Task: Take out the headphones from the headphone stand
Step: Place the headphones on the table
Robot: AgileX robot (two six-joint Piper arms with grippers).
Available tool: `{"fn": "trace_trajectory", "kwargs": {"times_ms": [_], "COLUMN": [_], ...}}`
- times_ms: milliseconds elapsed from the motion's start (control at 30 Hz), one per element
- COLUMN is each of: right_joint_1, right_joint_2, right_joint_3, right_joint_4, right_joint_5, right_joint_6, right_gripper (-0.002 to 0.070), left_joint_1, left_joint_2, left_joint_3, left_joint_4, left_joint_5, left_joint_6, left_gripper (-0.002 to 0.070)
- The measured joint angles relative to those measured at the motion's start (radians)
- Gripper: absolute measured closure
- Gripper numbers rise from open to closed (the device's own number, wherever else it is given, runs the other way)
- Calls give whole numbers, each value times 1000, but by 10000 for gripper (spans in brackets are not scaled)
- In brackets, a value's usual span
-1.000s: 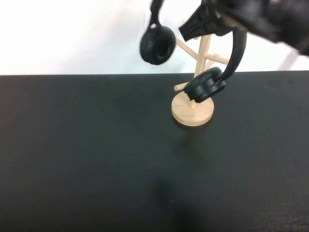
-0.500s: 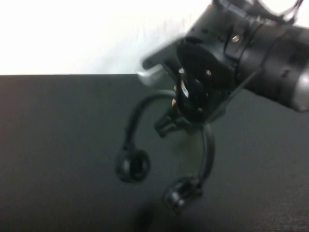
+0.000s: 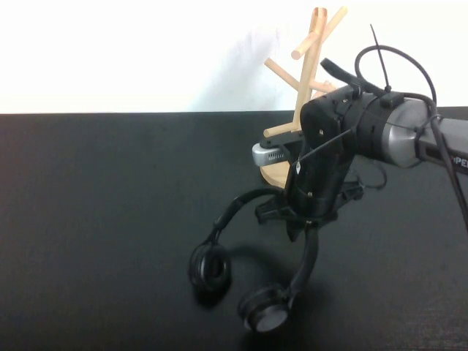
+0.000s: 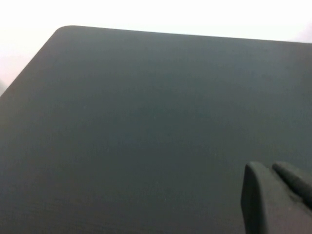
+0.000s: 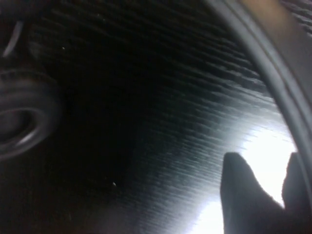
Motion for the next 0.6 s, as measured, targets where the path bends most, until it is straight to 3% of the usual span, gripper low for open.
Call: {"fn": "trace_trajectory", "kwargs": {"times_ms": [133, 200, 267, 367, 433, 600], "right_joint_1": [0, 0, 0, 0, 0, 0], "right_joint_2": [33, 44, 46, 41, 30, -43], "right_joint_3": [0, 0, 0, 0, 0, 0], "right_joint_4": [-2, -6, -13, -34, -56, -86], "right_joint_5": [0, 6, 10, 8, 13, 95], "right_joint_6": [0, 0, 0, 2, 12, 48], "right_gripper": [678, 633, 544, 351, 277, 269], "left_joint_1": [0, 0, 0, 0, 0, 0], "left_joint_2": [0, 0, 0, 0, 0, 0], "left_joint_3": [0, 0, 0, 0, 0, 0], "left_joint_4": [0, 0, 0, 0, 0, 0], "left_joint_5": [0, 0, 0, 0, 0, 0], "left_joint_6": [0, 0, 0, 0, 0, 0], "left_gripper": [679, 679, 679, 679, 679, 679]}}
